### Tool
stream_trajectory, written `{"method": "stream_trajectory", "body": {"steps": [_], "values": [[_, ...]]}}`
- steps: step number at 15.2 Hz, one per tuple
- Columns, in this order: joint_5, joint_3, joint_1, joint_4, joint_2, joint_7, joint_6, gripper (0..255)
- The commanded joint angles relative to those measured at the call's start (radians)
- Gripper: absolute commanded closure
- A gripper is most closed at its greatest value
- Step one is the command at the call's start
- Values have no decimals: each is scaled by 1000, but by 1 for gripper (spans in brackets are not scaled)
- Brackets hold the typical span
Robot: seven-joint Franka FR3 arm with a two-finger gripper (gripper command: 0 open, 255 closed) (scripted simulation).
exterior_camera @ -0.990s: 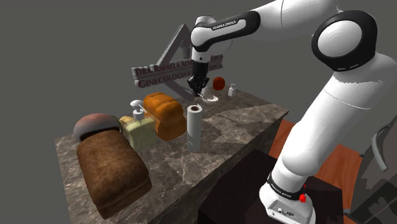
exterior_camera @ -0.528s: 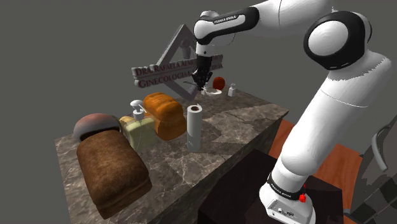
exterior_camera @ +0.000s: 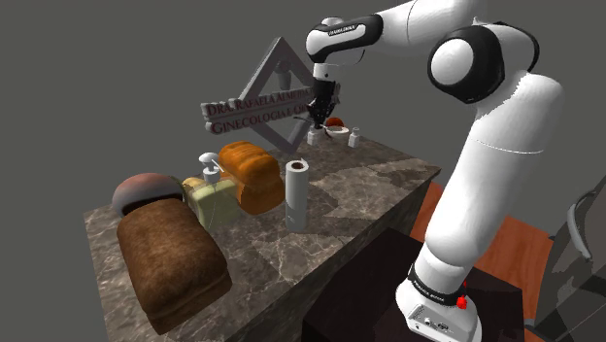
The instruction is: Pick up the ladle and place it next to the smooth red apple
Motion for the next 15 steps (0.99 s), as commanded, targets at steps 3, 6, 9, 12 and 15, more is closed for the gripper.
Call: {"method": "stream_trajectory", "body": {"steps": [3, 6, 9, 12, 15], "values": [[26, -40, -51, 135, 106, -91, -44, 255], [52, -63, -97, 251, 195, -155, -83, 255], [83, -80, -151, 387, 294, -214, -132, 255], [82, -78, -148, 343, 291, -217, -91, 255], [83, -77, -146, 302, 291, -222, -51, 255]]}}
